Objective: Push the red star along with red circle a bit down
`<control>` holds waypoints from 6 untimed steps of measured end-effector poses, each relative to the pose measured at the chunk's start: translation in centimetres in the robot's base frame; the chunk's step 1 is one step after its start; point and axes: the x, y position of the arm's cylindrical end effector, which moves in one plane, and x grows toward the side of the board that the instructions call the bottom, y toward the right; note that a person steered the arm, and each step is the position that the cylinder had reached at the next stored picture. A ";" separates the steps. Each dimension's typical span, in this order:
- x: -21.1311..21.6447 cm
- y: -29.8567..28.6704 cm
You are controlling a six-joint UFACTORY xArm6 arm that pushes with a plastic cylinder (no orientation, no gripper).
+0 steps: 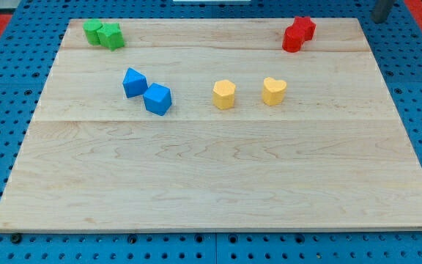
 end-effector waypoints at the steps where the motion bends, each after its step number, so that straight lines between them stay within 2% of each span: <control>1: 0.0 0.0; 3: 0.4 0.5; 4: 2.4 -1.2; 5: 2.1 -7.8; 6: 0.5 -9.5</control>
